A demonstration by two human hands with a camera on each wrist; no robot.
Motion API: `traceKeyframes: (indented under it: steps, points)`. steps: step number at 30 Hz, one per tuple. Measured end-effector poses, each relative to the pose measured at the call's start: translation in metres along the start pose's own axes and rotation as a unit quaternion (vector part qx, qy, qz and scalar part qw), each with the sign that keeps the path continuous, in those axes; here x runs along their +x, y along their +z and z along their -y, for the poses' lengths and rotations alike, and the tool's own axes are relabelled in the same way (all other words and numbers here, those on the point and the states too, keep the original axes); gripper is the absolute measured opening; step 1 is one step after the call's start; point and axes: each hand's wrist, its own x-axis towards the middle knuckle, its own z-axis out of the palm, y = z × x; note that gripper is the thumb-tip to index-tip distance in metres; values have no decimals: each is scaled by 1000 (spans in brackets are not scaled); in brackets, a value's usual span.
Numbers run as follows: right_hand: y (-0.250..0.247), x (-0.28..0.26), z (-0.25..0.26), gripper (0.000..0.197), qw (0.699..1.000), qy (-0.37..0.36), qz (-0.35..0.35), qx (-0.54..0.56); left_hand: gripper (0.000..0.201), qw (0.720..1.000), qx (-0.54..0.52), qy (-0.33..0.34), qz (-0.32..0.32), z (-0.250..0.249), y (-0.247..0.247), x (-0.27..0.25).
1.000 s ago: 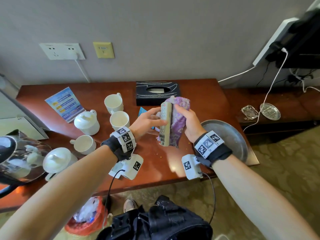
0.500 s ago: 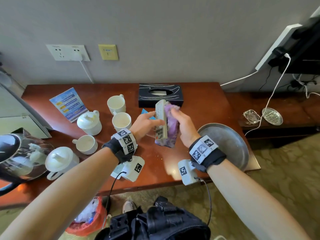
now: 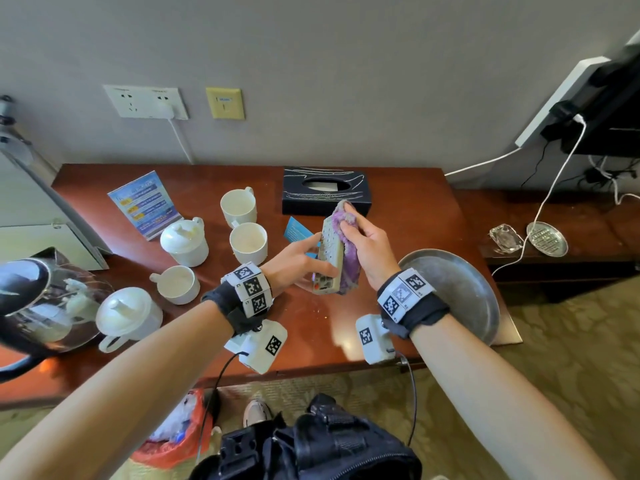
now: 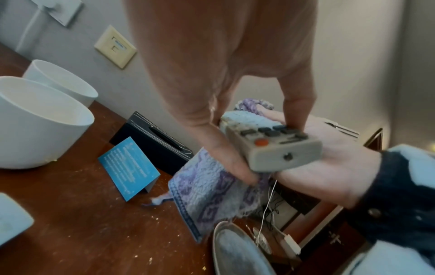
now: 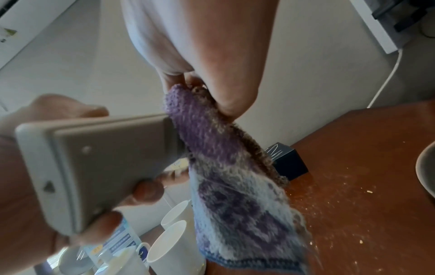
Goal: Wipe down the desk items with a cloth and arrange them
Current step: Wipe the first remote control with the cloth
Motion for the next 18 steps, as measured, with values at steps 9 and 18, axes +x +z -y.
traceKeyframes:
  steps: [9,18]
  points:
    - [2,-16,-9,38,998,-10,-54,30,44,1000,28,2,-6,-18,-6,-6]
    - [6,-10,3,42,997,-38,-48,-49,66,998,19,-59,-1,-11,-7,-14]
